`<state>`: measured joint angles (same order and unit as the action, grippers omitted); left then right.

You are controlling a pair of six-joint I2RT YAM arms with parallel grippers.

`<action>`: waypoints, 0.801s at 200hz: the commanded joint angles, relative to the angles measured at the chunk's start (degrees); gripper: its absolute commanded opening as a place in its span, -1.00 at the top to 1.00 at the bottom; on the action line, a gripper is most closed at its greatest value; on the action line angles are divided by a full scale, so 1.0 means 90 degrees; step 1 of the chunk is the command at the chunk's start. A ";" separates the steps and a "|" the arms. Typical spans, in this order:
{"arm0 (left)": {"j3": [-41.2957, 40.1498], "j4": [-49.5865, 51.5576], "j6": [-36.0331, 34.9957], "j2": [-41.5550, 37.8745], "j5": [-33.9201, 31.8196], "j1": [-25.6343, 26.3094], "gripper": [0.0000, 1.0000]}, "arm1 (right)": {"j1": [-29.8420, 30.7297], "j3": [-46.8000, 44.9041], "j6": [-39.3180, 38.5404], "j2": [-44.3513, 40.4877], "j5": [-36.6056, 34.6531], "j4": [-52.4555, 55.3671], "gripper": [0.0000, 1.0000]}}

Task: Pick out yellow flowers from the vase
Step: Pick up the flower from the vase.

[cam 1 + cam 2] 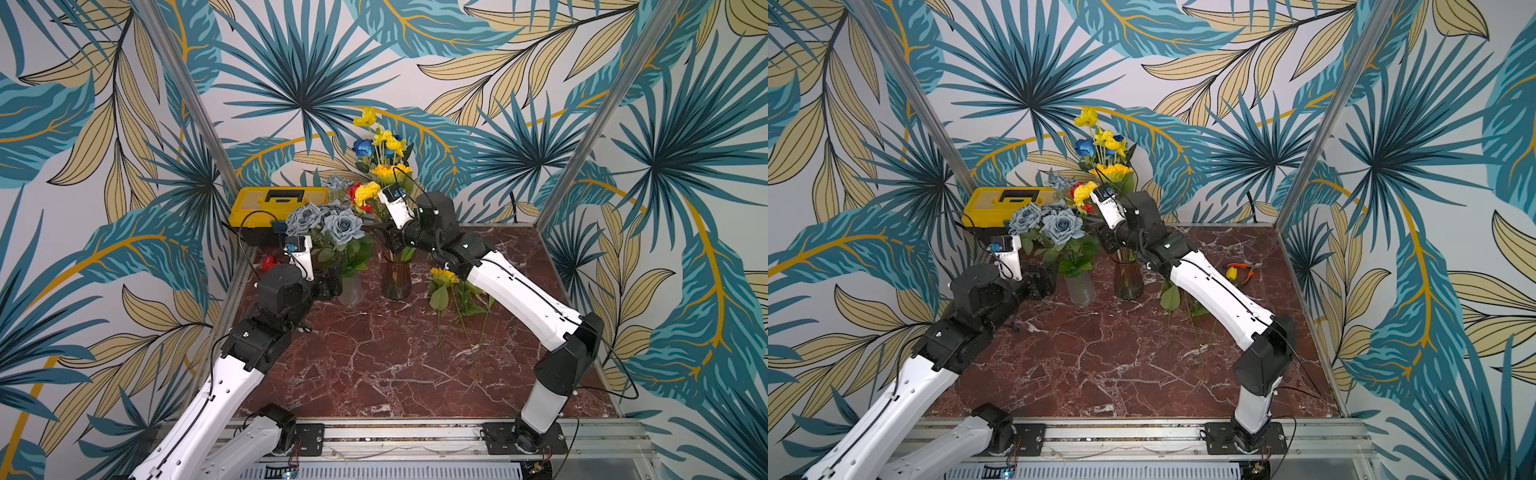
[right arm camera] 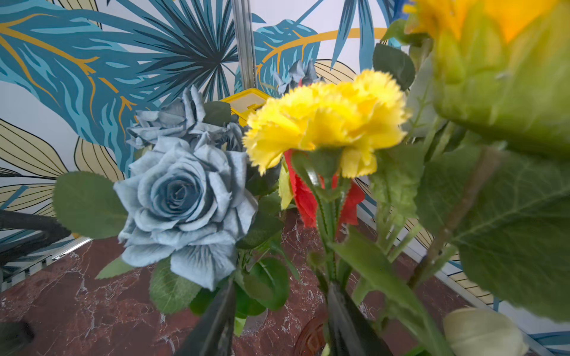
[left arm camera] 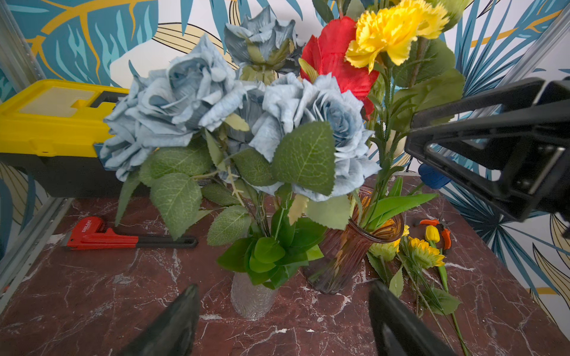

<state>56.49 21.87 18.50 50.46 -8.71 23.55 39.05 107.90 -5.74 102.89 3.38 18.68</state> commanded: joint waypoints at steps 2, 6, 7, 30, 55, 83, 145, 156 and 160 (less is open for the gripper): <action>-0.0095 -0.0102 0.0014 -0.0089 0.0089 -0.0044 -0.71 | 0.0043 0.0227 -0.0217 0.0219 -0.0227 -0.0034 0.01; -0.0097 -0.0110 0.0013 -0.0081 0.0089 -0.0044 -0.71 | 0.0044 0.0272 -0.0237 0.0265 -0.0237 -0.0034 0.01; -0.0101 -0.0113 0.0014 -0.0080 0.0094 -0.0042 -0.71 | 0.0040 0.0279 -0.0244 0.0276 -0.0242 -0.0034 0.01; -0.0110 -0.0149 0.0012 -0.0056 0.0127 -0.0038 -0.71 | 0.0039 0.0646 -0.0348 0.0549 -0.0297 0.0139 0.00; -0.0138 -0.0182 0.0013 -0.0042 0.0134 -0.0044 -0.72 | 0.0037 0.0855 -0.0438 0.0761 -0.0370 0.0162 0.01; -0.0149 -0.0184 0.0004 -0.0049 0.0147 -0.0039 -0.72 | 0.0037 0.0919 -0.0458 0.0862 -0.0416 0.0081 0.30; -0.0164 -0.0262 0.0013 -0.0013 0.0177 -0.0058 -0.72 | 0.0041 0.0872 -0.0412 0.0843 -0.0406 -0.0150 0.86; -0.0171 -0.0280 0.0009 -0.0002 0.0186 -0.0058 -0.72 | 0.0038 0.0821 -0.0381 0.0806 -0.0385 -0.0206 0.90; -0.0170 -0.0281 0.0014 0.0004 0.0187 -0.0058 -0.72 | 0.0038 0.0792 -0.0373 0.0791 -0.0383 -0.0235 0.92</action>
<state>55.51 21.08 18.50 50.50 -7.66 23.51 39.07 115.09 -9.65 109.97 -0.01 18.94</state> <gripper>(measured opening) 0.859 0.062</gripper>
